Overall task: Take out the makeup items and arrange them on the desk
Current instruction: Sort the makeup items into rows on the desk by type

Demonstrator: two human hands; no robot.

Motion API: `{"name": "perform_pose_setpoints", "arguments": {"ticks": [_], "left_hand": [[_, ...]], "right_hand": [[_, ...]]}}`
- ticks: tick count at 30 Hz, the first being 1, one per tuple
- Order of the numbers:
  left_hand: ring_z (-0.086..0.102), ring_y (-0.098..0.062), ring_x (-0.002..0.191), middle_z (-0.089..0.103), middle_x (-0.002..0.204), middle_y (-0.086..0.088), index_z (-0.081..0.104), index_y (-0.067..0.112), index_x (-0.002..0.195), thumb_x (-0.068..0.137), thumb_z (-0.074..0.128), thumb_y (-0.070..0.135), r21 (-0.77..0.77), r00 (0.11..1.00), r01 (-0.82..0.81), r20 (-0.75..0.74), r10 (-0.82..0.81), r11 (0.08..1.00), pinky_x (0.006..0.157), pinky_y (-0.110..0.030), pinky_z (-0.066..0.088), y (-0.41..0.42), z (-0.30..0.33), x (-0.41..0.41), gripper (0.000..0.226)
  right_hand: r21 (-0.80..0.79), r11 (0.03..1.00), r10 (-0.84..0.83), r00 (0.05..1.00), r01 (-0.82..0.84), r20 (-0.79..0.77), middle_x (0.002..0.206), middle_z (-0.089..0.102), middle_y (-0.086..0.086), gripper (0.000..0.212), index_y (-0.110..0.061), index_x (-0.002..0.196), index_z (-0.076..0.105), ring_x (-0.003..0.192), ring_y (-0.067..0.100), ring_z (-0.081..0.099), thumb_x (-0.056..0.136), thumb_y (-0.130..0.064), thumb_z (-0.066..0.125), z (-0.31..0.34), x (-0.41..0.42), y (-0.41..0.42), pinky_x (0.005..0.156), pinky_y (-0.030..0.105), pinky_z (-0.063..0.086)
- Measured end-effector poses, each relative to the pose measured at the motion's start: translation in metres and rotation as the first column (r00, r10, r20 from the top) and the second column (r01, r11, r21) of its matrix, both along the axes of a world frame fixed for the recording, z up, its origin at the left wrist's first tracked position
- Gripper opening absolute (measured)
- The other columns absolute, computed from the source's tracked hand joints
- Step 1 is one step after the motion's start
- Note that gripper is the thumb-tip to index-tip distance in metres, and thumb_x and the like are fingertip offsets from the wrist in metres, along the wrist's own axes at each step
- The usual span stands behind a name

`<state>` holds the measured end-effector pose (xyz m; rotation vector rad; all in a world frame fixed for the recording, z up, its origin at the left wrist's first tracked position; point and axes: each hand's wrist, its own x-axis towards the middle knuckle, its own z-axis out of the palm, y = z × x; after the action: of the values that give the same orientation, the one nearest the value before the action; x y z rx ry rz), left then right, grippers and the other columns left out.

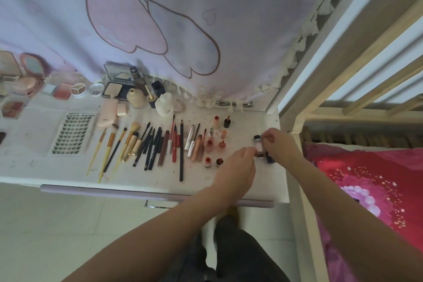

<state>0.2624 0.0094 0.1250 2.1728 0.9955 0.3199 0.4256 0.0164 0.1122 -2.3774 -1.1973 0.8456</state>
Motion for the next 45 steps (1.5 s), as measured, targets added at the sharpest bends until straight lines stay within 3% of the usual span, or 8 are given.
{"name": "perform_pose_setpoints", "arguments": {"ticks": [6, 15, 19, 24, 31, 36, 40, 45], "left_hand": [[0.057, -0.027, 0.102, 0.051, 0.121, -0.013, 0.039, 0.005, 0.126, 0.097, 0.042, 0.017, -0.263, 0.938, -0.273, -0.288, 0.195, 0.926, 0.084, -0.035, 0.046, 0.018, -0.021, 0.069, 0.031], [0.059, -0.026, 0.099, 0.058, 0.111, -0.008, 0.046, 0.009, 0.109, 0.096, 0.042, 0.035, -0.219, 0.833, -0.461, -0.441, 0.334, 0.86, 0.075, -0.032, 0.041, 0.028, -0.047, 0.087, 0.03], [0.058, -0.024, 0.098, 0.055, 0.111, -0.006, 0.047, 0.009, 0.113, 0.094, 0.046, 0.032, -0.235, 0.845, -0.5, -0.343, 0.41, 0.834, 0.076, -0.03, 0.04, 0.03, -0.04, 0.082, 0.029], [0.053, -0.022, 0.071, 0.055, 0.08, -0.003, 0.05, 0.008, 0.097, 0.098, 0.041, 0.03, -0.223, 0.869, -0.494, -0.105, 0.483, 0.84, 0.065, -0.035, 0.044, 0.028, -0.011, 0.065, 0.024], [0.049, -0.008, 0.063, 0.055, 0.071, 0.008, 0.058, 0.015, 0.095, 0.1, 0.037, 0.029, -0.33, 0.949, -0.283, 0.039, 0.313, 0.901, 0.065, -0.028, 0.043, 0.028, 0.029, 0.034, 0.025], [0.047, -0.004, 0.059, 0.053, 0.07, 0.011, 0.056, 0.022, 0.09, 0.099, 0.04, 0.034, -0.269, 0.977, -0.209, -0.021, 0.211, 0.94, 0.056, -0.02, 0.038, 0.03, 0.046, 0.004, 0.023], [0.052, -0.01, 0.068, 0.057, 0.078, 0.007, 0.059, 0.021, 0.105, 0.098, 0.04, 0.039, -0.223, 0.985, -0.169, -0.068, 0.158, 0.96, 0.064, -0.026, 0.042, 0.035, 0.053, -0.012, 0.027], [0.045, -0.006, 0.056, 0.052, 0.069, 0.008, 0.061, 0.01, 0.105, 0.099, 0.042, 0.032, -0.253, 0.982, -0.184, -0.02, 0.185, 0.95, 0.053, -0.019, 0.035, 0.037, 0.057, -0.025, 0.029]], "right_hand": [[-0.207, 0.941, 0.29, 0.953, -0.267, 0.091, 0.116, 0.063, 0.012, 0.026, -0.006, 0.114, 0.061, 0.106, 0.025, 0.06, 0.092, -0.007, 0.047, 0.009, 0.021, 0.041, 0.095, 0.033, 0.048], [-0.369, 0.831, 0.492, 0.861, -0.417, 0.133, 0.098, 0.062, 0.014, 0.018, -0.003, 0.098, 0.06, 0.092, 0.029, 0.059, 0.092, -0.017, 0.051, -0.014, 0.012, 0.059, 0.069, 0.027, 0.039], [-0.333, 0.818, 0.537, 0.831, -0.469, 0.146, 0.085, 0.056, 0.007, 0.03, -0.01, 0.088, 0.058, 0.077, 0.023, 0.052, 0.098, -0.033, 0.041, -0.01, 0.006, 0.06, 0.067, 0.031, 0.038], [-0.161, 0.859, 0.498, 0.866, -0.485, 0.05, 0.06, 0.046, 0.002, 0.044, -0.013, 0.061, 0.045, 0.059, 0.018, 0.045, 0.095, -0.041, 0.044, 0.033, 0.02, 0.061, 0.052, 0.028, 0.031], [0.127, 0.891, 0.454, 0.86, -0.436, -0.235, 0.064, 0.05, -0.001, 0.026, -0.011, 0.084, 0.051, 0.054, 0.011, 0.042, 0.097, -0.033, 0.046, 0.069, 0.02, 0.028, 0.053, 0.022, 0.035], [0.061, 0.868, 0.477, 0.792, -0.493, -0.38, 0.062, 0.056, -0.003, 0.027, -0.014, 0.09, 0.055, 0.045, 0.005, 0.044, 0.099, -0.035, 0.042, 0.089, 0.01, 0.02, 0.044, 0.017, 0.036], [-0.028, 0.853, 0.494, 0.825, -0.52, -0.275, 0.049, 0.049, -0.005, 0.049, -0.015, 0.076, 0.057, 0.036, 0.004, 0.039, 0.101, -0.044, 0.027, 0.094, 0.001, 0.019, 0.048, 0.02, 0.034], [0.039, 0.818, 0.546, 0.754, -0.574, -0.366, 0.072, 0.058, -0.006, 0.015, -0.022, 0.098, 0.057, 0.059, 0.006, 0.05, 0.098, -0.029, 0.045, 0.1, -0.003, 0.017, 0.049, 0.017, 0.04]]}}
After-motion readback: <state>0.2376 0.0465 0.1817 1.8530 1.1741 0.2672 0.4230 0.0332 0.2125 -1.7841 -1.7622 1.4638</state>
